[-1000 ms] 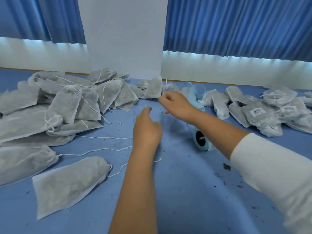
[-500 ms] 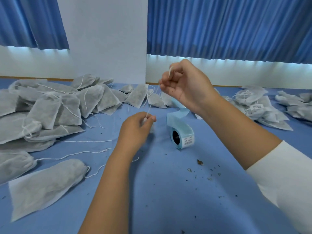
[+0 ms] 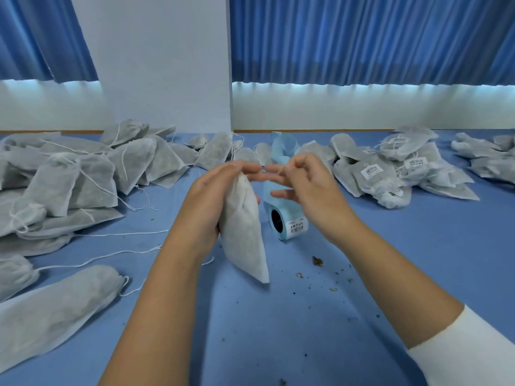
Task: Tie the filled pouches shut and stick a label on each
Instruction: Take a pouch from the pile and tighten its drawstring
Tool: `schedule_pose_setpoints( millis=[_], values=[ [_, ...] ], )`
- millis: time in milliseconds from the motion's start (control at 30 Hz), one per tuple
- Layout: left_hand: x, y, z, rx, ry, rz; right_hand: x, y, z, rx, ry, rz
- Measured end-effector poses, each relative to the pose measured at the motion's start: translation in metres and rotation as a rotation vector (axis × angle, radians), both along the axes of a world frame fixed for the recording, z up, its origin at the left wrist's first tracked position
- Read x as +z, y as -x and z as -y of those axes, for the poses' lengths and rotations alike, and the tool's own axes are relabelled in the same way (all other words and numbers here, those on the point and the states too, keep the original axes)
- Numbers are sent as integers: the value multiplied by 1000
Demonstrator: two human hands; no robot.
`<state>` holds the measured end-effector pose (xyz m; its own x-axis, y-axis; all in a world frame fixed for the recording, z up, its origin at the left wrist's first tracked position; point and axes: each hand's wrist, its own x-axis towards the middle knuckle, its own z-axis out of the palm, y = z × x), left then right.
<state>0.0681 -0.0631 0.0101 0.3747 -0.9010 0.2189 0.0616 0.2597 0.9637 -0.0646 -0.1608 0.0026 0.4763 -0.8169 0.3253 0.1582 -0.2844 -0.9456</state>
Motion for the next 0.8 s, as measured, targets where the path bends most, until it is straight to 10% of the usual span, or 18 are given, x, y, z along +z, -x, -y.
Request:
schedule_pose_setpoints(
  millis=[500,800],
  values=[
    [-10,4,2,-20,-230,467,0,32,-13,-57,293,-70],
    [-6,24,-1,-322,-285,380,-6,32,-12,-57,305,-100]
  ],
)
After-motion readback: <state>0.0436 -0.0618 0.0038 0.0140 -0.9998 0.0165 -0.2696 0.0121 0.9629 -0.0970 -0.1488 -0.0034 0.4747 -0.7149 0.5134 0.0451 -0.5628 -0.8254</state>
